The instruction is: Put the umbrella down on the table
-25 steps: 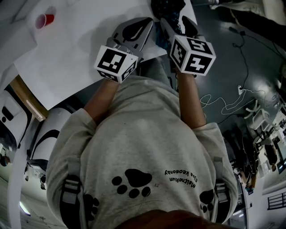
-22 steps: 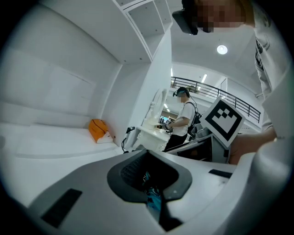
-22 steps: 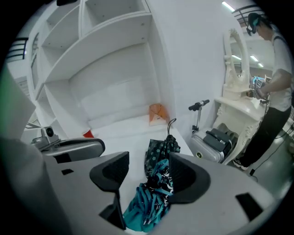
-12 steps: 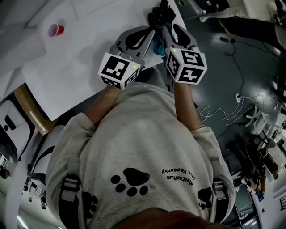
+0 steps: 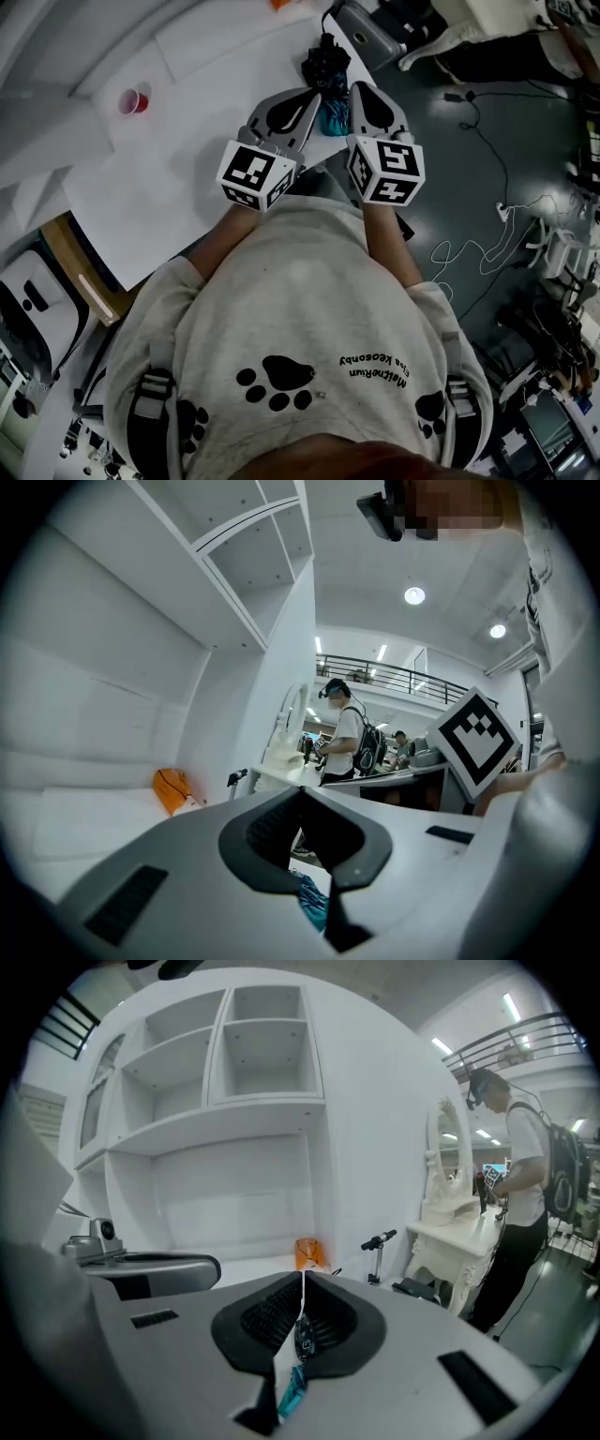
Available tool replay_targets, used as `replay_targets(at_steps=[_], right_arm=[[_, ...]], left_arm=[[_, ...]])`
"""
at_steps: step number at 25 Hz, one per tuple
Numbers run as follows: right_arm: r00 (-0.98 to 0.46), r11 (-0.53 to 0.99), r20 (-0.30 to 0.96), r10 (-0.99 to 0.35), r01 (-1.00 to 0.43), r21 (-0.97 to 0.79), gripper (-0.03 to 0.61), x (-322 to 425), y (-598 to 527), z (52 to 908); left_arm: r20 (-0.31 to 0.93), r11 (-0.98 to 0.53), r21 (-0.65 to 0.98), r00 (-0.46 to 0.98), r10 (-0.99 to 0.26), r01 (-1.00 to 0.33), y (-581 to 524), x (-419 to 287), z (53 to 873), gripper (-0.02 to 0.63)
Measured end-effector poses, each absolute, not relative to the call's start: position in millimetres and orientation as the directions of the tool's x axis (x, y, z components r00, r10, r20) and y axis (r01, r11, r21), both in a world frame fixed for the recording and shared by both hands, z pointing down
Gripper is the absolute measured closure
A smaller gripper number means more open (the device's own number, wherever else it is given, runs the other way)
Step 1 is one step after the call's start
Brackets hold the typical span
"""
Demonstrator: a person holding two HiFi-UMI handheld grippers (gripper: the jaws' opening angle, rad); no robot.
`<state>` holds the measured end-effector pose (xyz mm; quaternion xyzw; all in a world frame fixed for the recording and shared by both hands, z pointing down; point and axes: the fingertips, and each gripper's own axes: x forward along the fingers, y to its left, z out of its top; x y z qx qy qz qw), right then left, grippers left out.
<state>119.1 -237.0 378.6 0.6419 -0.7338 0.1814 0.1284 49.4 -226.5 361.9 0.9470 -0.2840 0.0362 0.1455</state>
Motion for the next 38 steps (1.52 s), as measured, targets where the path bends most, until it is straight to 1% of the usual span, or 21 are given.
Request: replay_targets(at_steps=[6,11,19,22,26,28,31,36,38], right_arm=[[-0.114,0.083,0.355,-0.928,-0.991,-0.101,0.543,113,-214,351],[-0.132,0.115,0.267,-0.955,-0.990,-0.080,0.544,100,-201,316],[-0.167,0.163,0.152,-0.974,-0.986,-0.037,0.545,102,-185,273],[-0.177,0.177,0.133,-0.975,-0.984,-0.013,0.543,109,-177,275],[-0.188,0.190,0.122,-0.975,-0.982,0.005,0.545,119,-165,281],[-0.197,0.199,0.101,-0.975,-0.980,0.015,0.545,121,-157,280],[-0.194,0.193,0.054,-0.980,-0.981,-0.021,0.545,123,-146,272],[-0.210,0.209,0.042,-0.977,-0.978,-0.022,0.545,126,-133,269],[-0.221,0.220,0.042,-0.974,-0.975,-0.019,0.545,123,-135,271]], left_arm=[[0.107,-0.812,0.240,0.846,-0.522,-0.531,-216,45,334,0.597],[0.069,-0.796,0.233,0.827,-0.559,-0.558,-211,34,307,0.597],[0.075,-0.779,0.161,0.794,-0.603,-0.606,-199,41,280,0.597],[0.080,-0.775,0.135,0.787,-0.612,-0.617,-190,52,278,0.597],[0.036,-0.767,0.128,0.776,-0.630,-0.629,-178,67,276,0.597],[0.073,-0.760,0.140,0.772,-0.631,-0.634,-169,69,284,0.597],[0.130,-0.768,0.137,0.780,-0.612,-0.625,-153,75,292,0.597],[0.104,-0.774,0.125,0.784,-0.612,-0.620,-140,82,285,0.597],[0.075,-0.774,0.131,0.785,-0.615,-0.619,-144,82,281,0.597]])
